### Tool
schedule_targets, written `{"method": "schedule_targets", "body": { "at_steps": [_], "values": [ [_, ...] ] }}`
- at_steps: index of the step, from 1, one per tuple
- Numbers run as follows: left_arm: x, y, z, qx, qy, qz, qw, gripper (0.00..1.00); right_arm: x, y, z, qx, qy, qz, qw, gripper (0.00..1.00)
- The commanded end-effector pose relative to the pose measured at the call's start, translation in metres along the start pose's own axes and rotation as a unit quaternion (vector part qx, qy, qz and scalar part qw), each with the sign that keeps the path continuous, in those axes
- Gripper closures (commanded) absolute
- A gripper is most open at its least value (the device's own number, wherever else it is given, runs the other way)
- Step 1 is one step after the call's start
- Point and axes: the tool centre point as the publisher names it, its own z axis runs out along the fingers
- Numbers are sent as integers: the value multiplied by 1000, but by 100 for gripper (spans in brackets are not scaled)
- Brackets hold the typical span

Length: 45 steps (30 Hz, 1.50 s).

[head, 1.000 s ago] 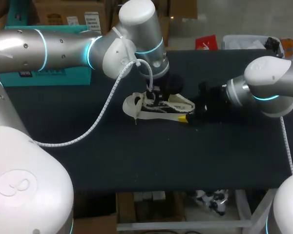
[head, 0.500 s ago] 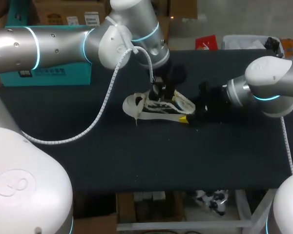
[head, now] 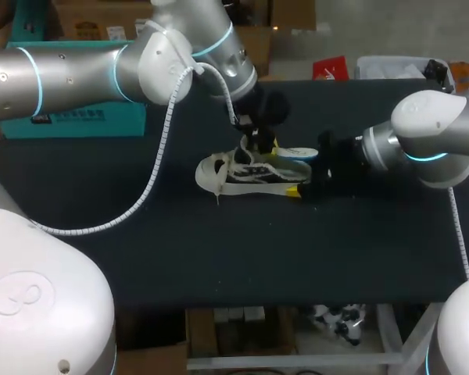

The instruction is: Open the shoe tongue, take the insole out of the shoe, put the insole back into the shoe, and pack the shoe into the shoebox

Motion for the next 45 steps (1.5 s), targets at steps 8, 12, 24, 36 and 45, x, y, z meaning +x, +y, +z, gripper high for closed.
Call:
{"method": "schedule_targets", "body": {
  "at_steps": [8,12,24,36,45],
  "values": [
    [11,-1,-9,-9,-34,3,999,32,0,-10,8,-1,2,0,1000,100],
    [19,-7,-13,-14,-55,6,998,6,0,-10,8,-1,2,0,1000,100],
    [23,-19,-14,-14,-102,-8,995,30,0,-10,8,-1,2,0,1000,100],
    [11,-27,-2,-26,-135,-28,990,53,0,-10,8,-1,2,0,1000,100],
    [-1,-28,6,-30,-160,-50,985,54,0,-10,8,-1,2,0,1000,100]
  ]
}}
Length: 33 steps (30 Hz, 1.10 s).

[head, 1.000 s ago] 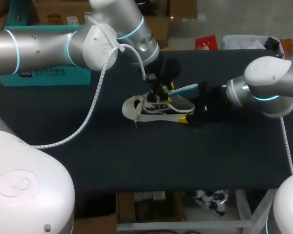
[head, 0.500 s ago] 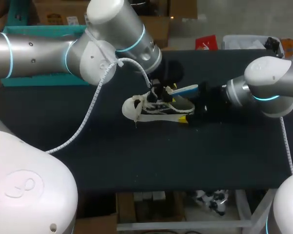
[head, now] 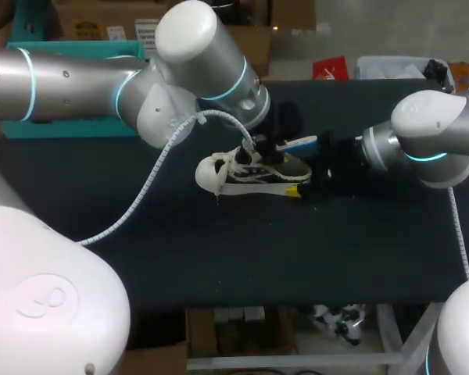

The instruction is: Open the shoe tongue, take the insole out of the shoe, put the insole back into the shoe, and pack the shoe into the shoebox

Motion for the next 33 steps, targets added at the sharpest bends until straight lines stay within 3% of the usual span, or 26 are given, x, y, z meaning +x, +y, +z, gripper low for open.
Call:
{"method": "schedule_targets", "body": {
  "at_steps": [1,3,4,6,14,21,22,23,24,33],
  "values": [
    [-5,-2,9,-4,-12,-10,1000,54,0,-10,8,-1,2,0,1000,100],
    [-7,-1,10,-6,-19,-16,1000,60,0,-10,8,-1,2,0,1000,100],
    [-8,-1,11,-6,-20,-18,1000,69,0,-10,8,-1,2,0,1000,100],
    [-10,0,11,-5,-23,-23,999,100,0,-10,8,-1,2,0,1000,100],
    [-8,-3,-2,20,-11,-24,999,100,0,-10,8,-1,2,0,1000,100],
    [-1,-22,-34,74,1,-12,997,100,0,-10,8,-1,2,0,1000,100],
    [0,-26,-37,81,3,-11,997,100,-1,-8,6,1,2,-2,1000,71],
    [1,-30,-40,87,3,-9,996,100,-2,-7,5,7,3,2,1000,9],
    [3,-35,-43,96,6,-7,995,100,-3,-6,5,13,3,5,1000,0],
    [10,-70,-71,177,37,2,984,100,7,-3,-18,27,-32,16,999,0]
  ]
}}
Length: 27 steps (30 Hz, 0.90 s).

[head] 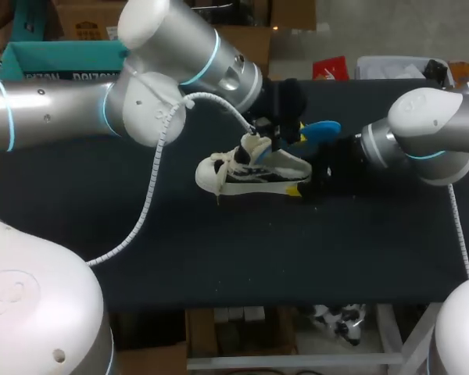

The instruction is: Open the shoe tongue, take the insole out of the shoe, put the insole back into the shoe, and pack the shoe into the shoebox

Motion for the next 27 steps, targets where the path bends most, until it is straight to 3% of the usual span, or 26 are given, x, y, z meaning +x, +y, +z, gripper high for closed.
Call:
{"method": "schedule_targets", "body": {
  "at_steps": [1,9,14,21,27],
  "values": [
    [2,-8,-11,42,10,2,999,100,13,-5,-17,11,-28,6,1000,0],
    [-4,-30,-30,116,40,-17,992,100,20,-6,-45,39,-50,17,998,0],
    [-13,-46,-50,182,109,-14,977,100,21,-2,-71,79,-58,24,995,0],
    [-15,-68,-88,250,168,8,954,100,19,25,-108,145,-69,13,987,0],
    [-16,-67,-117,280,207,19,937,100,9,57,-121,227,-65,7,972,0]
  ]
}}
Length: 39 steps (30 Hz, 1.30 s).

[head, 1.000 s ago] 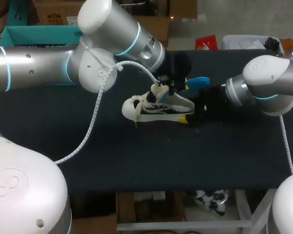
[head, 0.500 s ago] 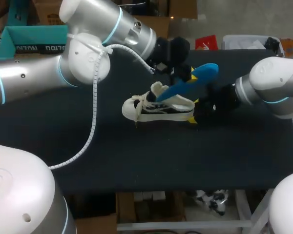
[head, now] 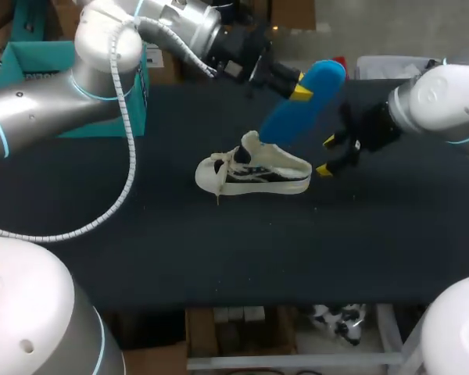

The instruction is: Open the shoe tongue, take the insole out of the shoe, put the insole back into the shoe, and pack the shoe into the shoebox

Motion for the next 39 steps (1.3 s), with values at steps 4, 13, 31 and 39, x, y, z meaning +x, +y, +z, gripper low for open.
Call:
{"method": "schedule_targets", "body": {
  "at_steps": [4,13,31,39],
  "values": [
    [9,2,-39,25,56,-2,998,100,-9,37,-23,151,7,-8,989,0],
    [40,17,-99,35,-1,-11,999,100,-17,73,-7,220,15,-46,974,0],
    [96,62,-165,10,-199,-64,978,100,-16,93,40,270,38,-89,958,0],
    [112,89,-192,3,-241,-94,966,100,-12,96,59,296,34,-90,950,0]
  ]
}}
